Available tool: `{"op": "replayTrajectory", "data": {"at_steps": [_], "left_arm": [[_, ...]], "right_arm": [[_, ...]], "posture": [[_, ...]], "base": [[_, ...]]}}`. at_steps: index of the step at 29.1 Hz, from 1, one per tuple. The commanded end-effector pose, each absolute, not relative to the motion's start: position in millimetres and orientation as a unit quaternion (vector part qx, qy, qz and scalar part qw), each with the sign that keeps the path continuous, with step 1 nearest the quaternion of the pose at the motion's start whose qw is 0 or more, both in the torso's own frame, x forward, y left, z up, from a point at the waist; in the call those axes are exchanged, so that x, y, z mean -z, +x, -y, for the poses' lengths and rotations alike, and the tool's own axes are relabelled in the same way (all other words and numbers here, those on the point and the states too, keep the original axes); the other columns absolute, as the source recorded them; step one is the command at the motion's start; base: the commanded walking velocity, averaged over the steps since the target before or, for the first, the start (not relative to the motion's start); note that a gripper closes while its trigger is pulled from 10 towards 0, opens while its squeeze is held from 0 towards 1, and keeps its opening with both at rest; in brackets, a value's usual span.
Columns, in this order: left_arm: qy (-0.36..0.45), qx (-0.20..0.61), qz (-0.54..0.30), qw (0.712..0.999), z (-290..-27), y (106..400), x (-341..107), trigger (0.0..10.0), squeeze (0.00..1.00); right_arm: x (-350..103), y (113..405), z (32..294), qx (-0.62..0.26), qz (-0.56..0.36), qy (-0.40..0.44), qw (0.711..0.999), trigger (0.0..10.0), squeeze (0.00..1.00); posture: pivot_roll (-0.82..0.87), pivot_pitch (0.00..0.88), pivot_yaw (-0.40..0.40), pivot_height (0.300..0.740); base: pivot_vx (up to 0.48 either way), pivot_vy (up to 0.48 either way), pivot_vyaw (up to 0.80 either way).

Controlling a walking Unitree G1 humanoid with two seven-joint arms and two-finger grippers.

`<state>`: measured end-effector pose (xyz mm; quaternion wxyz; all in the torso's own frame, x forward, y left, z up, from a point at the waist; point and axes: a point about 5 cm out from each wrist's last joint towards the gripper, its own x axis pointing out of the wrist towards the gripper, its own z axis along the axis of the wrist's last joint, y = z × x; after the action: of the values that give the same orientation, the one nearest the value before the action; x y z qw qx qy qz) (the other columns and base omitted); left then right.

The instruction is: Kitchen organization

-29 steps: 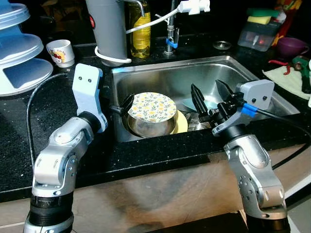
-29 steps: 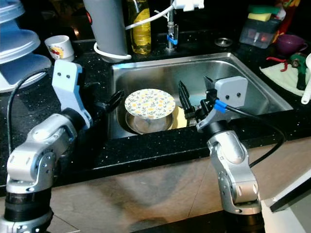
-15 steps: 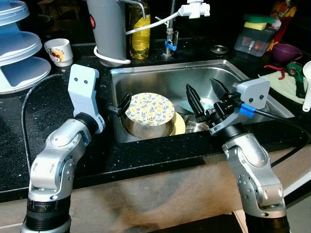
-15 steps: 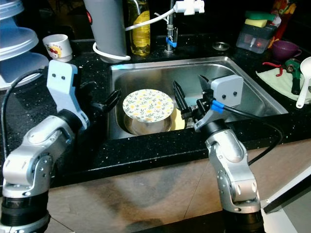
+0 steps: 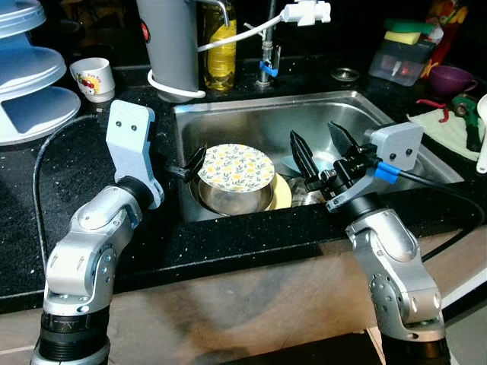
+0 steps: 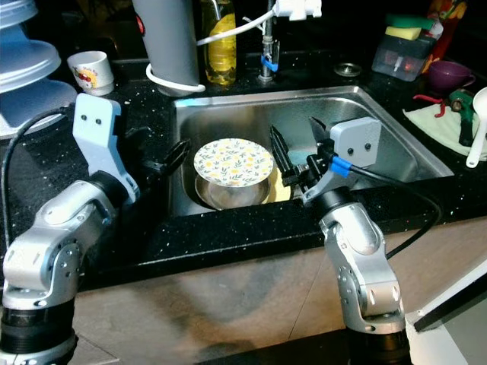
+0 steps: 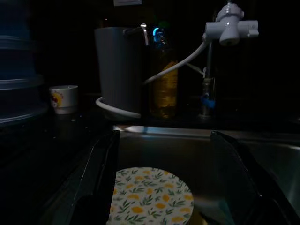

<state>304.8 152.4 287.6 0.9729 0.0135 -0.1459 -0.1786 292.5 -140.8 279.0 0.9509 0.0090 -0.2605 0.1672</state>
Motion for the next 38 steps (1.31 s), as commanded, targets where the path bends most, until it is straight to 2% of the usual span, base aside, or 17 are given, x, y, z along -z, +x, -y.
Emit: {"op": "replayTrajectory", "data": {"at_steps": [1, 11, 30, 38], "left_arm": [[0.020, 0.185, 0.155, 0.970, -151.9, 301.2, -291.2, 10.0, 0.00], [0.023, 0.185, 0.153, 0.970, -152.1, 300.0, -290.6, 10.0, 0.00], [0.020, 0.165, 0.093, 0.982, -167.3, 295.7, -271.9, 10.0, 0.00], [0.036, 0.166, 0.078, 0.982, -172.7, 290.8, -266.0, 10.0, 0.00]], "right_arm": [[-278.5, 292.5, 140.8, -0.168, 0.262, 0.016, 0.950, 10.0, 0.00], [-277.5, 291.8, 140.0, -0.170, 0.258, 0.018, 0.951, 10.0, 0.00], [-271.9, 286.7, 136.2, -0.187, 0.241, 0.022, 0.952, 10.0, 0.00], [-266.7, 284.4, 132.3, -0.201, 0.227, 0.023, 0.953, 10.0, 0.00]], "posture": [[-0.07, 0.168, -0.028, 0.740], [-0.07, 0.173, -0.031, 0.740], [-0.08, 0.174, -0.054, 0.740], [-0.07, 0.173, -0.056, 0.740]], "base": [[-0.364, 0.000, 0.00], [-0.364, 0.000, 0.00], [0.000, 0.000, 0.00], [0.000, 0.358, 0.00]]}}
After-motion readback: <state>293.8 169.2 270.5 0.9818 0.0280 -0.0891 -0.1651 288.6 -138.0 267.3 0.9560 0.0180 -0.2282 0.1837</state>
